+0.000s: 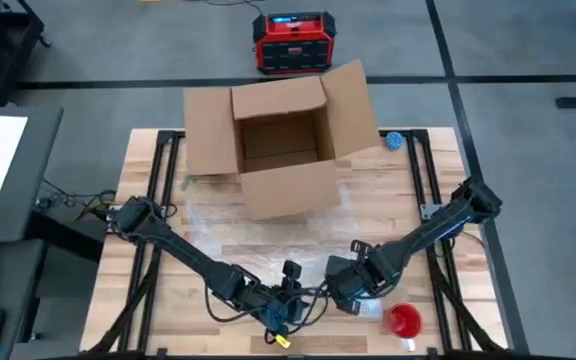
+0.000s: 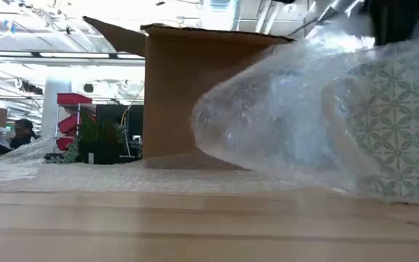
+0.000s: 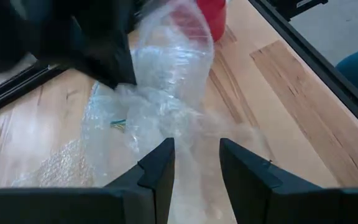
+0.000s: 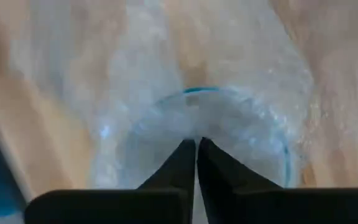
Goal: Wrap mug
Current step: Wrap the green patterned mug into the bubble wrap
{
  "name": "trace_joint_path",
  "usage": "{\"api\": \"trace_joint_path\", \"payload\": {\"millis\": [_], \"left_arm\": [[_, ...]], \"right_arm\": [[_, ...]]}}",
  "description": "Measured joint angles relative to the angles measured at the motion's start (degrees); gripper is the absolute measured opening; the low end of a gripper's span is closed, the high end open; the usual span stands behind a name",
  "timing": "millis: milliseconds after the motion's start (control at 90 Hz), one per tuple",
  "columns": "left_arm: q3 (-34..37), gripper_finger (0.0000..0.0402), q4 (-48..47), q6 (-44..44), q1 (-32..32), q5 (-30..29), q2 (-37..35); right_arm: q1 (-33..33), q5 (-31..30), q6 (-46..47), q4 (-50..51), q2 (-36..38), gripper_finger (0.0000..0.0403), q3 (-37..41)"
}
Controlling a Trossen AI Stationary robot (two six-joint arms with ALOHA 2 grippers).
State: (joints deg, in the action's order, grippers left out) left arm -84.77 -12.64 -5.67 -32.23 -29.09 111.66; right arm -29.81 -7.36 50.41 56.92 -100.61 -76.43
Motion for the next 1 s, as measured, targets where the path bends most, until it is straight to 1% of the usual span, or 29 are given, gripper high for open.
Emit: {"api": "trace_joint_path", "payload": {"millis": [56,167,311,400,489,556,656,756,900,1000], "left_arm": [[0.00,0.0107,-0.02,0.02,0.04,0.01,0.00],[0.00,0.0107,0.65,0.29,0.02,0.02,0.00],[0.01,0.0107,2.29,0.39,0.38,0.48,0.00],[0.02,0.0107,3.12,0.46,0.99,1.05,0.00],[0.00,0.0107,3.99,0.76,1.16,1.26,0.00],[0.00,0.0107,4.47,0.79,1.32,1.52,-0.02],[0.00,0.0107,5.08,0.76,1.70,3.56,-0.02],[0.00,0.0107,6.16,0.79,2.39,5.00,-0.02],[-0.04,0.0107,7.03,1.99,3.49,5.30,0.63],[0.01,0.0107,7.30,2.40,4.01,5.77,1.59]], "right_arm": [[0.48,0.72,1.02,-1.43,0.10,0.0005,2.52],[1.36,4.07,0.15,-9.38,0.23,0.0001,7.14],[1.58,4.96,-1.19,-9.45,0.18,0.0002,6.91],[1.56,4.76,-1.60,-8.09,0.52,0.0005,5.43],[1.40,4.62,-2.71,-6.45,0.83,0.0017,2.94],[1.11,4.12,-2.88,-3.13,0.87,0.0031,0.47],[0.65,2.98,-2.45,2.18,0.93,0.0054,-3.10],[0.14,2.33,-1.98,7.02,0.94,0.0064,-6.71],[-0.81,-1.05,-0.74,12.10,0.98,0.0065,-11.98],[-1.75,-4.48,0.15,13.43,1.04,0.0065,-13.51]]}}
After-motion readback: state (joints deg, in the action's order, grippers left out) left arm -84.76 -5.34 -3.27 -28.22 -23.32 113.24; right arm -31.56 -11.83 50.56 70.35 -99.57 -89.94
